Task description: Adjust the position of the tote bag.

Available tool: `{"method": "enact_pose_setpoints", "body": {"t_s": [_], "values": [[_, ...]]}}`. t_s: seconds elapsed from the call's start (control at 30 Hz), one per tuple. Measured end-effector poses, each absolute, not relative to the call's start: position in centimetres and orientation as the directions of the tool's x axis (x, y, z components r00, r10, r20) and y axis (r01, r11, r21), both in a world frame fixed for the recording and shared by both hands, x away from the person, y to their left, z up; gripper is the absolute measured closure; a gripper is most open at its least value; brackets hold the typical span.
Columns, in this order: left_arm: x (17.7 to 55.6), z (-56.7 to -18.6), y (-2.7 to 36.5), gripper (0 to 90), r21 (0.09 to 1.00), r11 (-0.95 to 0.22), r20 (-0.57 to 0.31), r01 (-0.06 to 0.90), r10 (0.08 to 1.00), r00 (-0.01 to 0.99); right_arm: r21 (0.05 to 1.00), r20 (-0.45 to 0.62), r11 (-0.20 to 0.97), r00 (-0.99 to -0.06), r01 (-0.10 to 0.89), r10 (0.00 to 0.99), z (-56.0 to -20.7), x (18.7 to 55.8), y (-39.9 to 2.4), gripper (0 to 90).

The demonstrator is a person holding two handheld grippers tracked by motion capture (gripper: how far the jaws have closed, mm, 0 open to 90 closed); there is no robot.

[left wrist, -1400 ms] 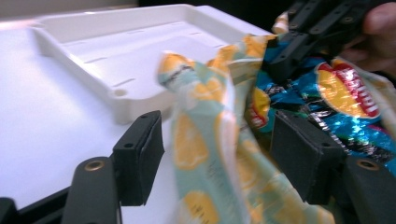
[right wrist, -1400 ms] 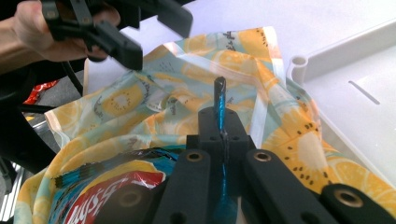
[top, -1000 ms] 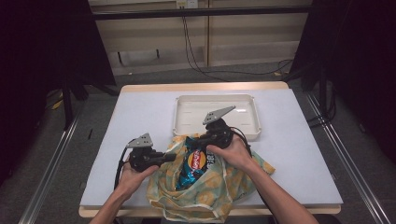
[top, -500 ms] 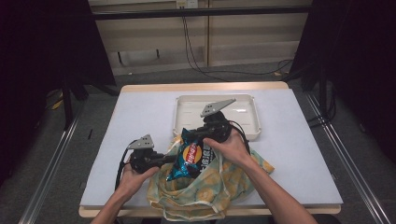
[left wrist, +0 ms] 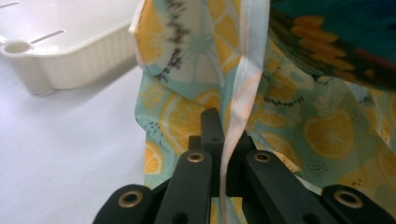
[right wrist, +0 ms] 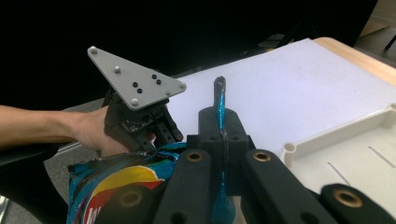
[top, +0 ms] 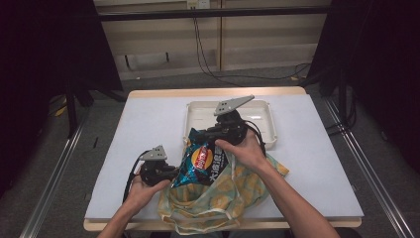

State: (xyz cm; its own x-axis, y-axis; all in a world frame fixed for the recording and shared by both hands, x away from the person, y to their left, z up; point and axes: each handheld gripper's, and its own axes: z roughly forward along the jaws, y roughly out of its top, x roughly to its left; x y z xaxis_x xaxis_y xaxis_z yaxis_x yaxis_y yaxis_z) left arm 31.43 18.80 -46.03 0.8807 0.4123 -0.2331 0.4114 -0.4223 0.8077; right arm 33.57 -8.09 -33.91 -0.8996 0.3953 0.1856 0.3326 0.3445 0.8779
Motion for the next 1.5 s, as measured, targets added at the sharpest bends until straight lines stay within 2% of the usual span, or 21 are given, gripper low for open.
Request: {"method": "enact_pose_setpoints", "body": {"t_s": [0.13, 0.2, 0.3, 0.4, 0.6, 0.67, 0.8, 0.93, 1.07, 1.3, 1.37, 1.5], "values": [[31.3, -46.0, 19.2, 89.8, 0.816, -0.407, -0.236, 0.412, 0.416, 0.878, 0.886, 0.195, 0.322, -0.898, 0.334, 0.395, -33.8, 33.5, -8.2, 90.0], [31.2, -45.8, 19.5, 82.6, 0.823, -0.391, -0.238, 0.413, 0.423, 0.874, 0.886, 0.193, 0.32, -0.894, 0.336, 0.404, -34.1, 33.5, -8.3, 90.0], [30.7, -45.2, 20.1, 77.9, 0.841, -0.366, -0.23, 0.399, 0.426, 0.875, 0.881, 0.212, 0.312, -0.886, 0.356, 0.413, -35.0, 33.8, -8.4, 90.0], [30.1, -44.1, 21.0, 68.4, 0.865, -0.318, -0.229, 0.388, 0.437, 0.87, 0.881, 0.231, 0.289, -0.872, 0.376, 0.431, -35.9, 34.2, -8.8, 90.0], [28.9, -42.1, 22.2, 60.5, 0.898, -0.258, -0.214, 0.357, 0.453, 0.866, 0.883, 0.235, 0.269, -0.859, 0.384, 0.456, -36.1, 34.6, -9.4, 90.0], [28.6, -41.5, 22.4, 54.0, 0.902, -0.246, -0.215, 0.355, 0.456, 0.864, 0.884, 0.235, 0.265, -0.856, 0.385, 0.461, -36.1, 34.6, -9.5, 90.0], [27.8, -40.7, 22.6, 52.0, 0.916, -0.219, -0.217, 0.336, 0.436, 0.873, 0.887, 0.232, 0.258, -0.854, 0.382, 0.465, -36.2, 34.5, -9.6, 90.0], [27.4, -40.5, 21.8, 51.3, 0.921, -0.203, -0.235, 0.333, 0.393, 0.889, 0.887, 0.238, 0.249, -0.846, 0.389, 0.477, -36.5, 34.6, -9.6, 90.0], [27.2, -40.5, 20.6, 43.7, 0.916, -0.226, -0.231, 0.331, 0.377, 0.897, 0.887, 0.235, 0.248, -0.843, 0.39, 0.483, -36.8, 34.7, -9.4, 90.0], [28.1, -41.7, 18.8, 37.4, 0.894, -0.219, -0.297, 0.391, 0.362, 0.884, 0.887, 0.223, 0.262, -0.85, 0.38, 0.477, -36.9, 34.5, -8.9, 90.0], [28.5, -42.0, 18.5, 35.0, 0.887, -0.172, -0.346, 0.428, 0.368, 0.863, 0.886, 0.219, 0.267, -0.851, 0.378, 0.477, -36.8, 34.3, -8.8, 90.0], [28.9, -42.4, 17.9, 29.4, 0.876, -0.191, -0.35, 0.444, 0.381, 0.855, 0.886, 0.218, 0.267, -0.848, 0.379, 0.483, -36.8, 34.2, -8.7, 90.0]]}}
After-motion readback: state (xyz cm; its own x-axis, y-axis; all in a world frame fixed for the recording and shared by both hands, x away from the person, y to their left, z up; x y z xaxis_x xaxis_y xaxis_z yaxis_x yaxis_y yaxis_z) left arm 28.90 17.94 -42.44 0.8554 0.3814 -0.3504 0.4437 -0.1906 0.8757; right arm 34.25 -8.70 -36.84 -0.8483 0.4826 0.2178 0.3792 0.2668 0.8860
